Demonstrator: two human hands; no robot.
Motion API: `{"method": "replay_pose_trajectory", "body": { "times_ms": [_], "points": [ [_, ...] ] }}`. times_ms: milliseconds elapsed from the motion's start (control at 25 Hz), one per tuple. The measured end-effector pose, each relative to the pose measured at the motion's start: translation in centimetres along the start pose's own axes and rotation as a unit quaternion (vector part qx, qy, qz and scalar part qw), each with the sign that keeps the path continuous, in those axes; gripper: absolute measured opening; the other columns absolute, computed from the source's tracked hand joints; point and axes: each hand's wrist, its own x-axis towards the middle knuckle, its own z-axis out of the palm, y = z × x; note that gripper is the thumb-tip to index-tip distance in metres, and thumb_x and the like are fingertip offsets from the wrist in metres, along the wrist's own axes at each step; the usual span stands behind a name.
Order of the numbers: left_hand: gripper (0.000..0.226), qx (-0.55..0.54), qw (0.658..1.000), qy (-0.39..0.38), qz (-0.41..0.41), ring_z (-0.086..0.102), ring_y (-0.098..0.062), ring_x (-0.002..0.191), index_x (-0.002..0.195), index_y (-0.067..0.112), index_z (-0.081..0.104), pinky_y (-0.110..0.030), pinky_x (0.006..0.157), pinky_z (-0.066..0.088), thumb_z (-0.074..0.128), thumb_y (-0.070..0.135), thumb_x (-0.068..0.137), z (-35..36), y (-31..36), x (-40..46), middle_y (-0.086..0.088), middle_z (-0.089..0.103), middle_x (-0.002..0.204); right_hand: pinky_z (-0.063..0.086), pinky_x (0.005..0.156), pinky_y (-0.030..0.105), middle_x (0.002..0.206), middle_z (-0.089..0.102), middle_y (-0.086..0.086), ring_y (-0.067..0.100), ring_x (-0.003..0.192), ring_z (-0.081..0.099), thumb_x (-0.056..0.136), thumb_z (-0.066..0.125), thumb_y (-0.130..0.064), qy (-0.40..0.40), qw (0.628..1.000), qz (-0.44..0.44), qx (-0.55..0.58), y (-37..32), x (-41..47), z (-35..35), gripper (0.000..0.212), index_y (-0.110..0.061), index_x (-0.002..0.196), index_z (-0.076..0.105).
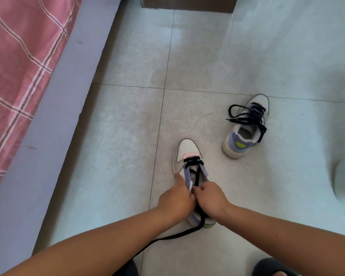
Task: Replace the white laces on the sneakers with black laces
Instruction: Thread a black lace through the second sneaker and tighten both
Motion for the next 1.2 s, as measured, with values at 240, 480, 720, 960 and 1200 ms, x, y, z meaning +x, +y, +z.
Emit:
{"method": "replay_pose_trajectory", "body": {
  "times_ms": [240,480,720,960,1200],
  "points": [
    [0.076,-0.018,1.000,0.000,-0.009,0.061,-0.029,0.095,0.148,0.008,-0.005,-0.031,0.067,0.039,0.045,0.020,0.092,-0.3,0.1,1.5,-0.015,0.062,0.109,0.024,0.050,0.026,0.056,0.035,0.000,0.011,0.052,0.029,0.088,0.048,-0.015,0.039,0.995,-0.065,0.067,0.7,-1.9,-1.8,0.031,-0.013,0.060,0.035],
    [0.064,-0.001,0.999,0.002,-0.042,0.053,-0.031,0.116,0.151,0.011,-0.004,-0.036,0.091,0.042,0.033,0.019,0.098,-1.2,0.1,2.6,-0.018,0.052,0.130,0.027,0.049,0.018,0.052,0.030,-0.011,0.005,0.050,0.028,0.096,0.049,-0.024,-0.090,0.975,-0.126,0.161,1.1,-2.9,-1.0,0.036,-0.018,0.065,0.033],
    [0.066,0.024,0.998,-0.009,-0.059,0.054,-0.029,0.114,0.150,0.010,0.004,-0.034,0.087,0.043,0.040,0.019,0.096,-2.0,-0.8,2.2,-0.015,0.054,0.129,0.033,0.062,0.028,0.062,0.035,-0.003,0.010,0.059,0.032,0.097,0.047,-0.025,-0.097,0.980,-0.151,0.087,1.6,-2.5,-0.8,0.035,-0.018,0.065,0.035],
    [0.038,0.043,0.989,0.140,0.002,0.058,-0.023,0.087,0.112,0.014,0.039,-0.034,0.075,0.041,0.036,0.048,0.095,-2.5,-0.7,0.6,-0.002,0.060,0.100,0.046,0.062,0.024,0.062,0.049,0.000,0.012,0.060,0.047,0.095,0.050,-0.024,-0.032,0.972,-0.038,0.228,0.7,-2.4,-1.9,0.035,-0.013,0.062,0.057],
    [0.027,0.053,0.997,0.051,-0.011,0.061,-0.023,0.090,0.090,0.020,0.042,-0.031,0.077,0.039,0.032,0.044,0.099,-1.8,-3.1,-2.6,0.000,0.064,0.090,0.052,0.092,0.036,0.085,0.067,0.014,0.023,0.086,0.063,0.095,0.050,-0.014,-0.100,0.911,0.051,0.396,0.3,-3.0,-2.5,0.029,-0.002,0.076,0.068]
  ]
}}
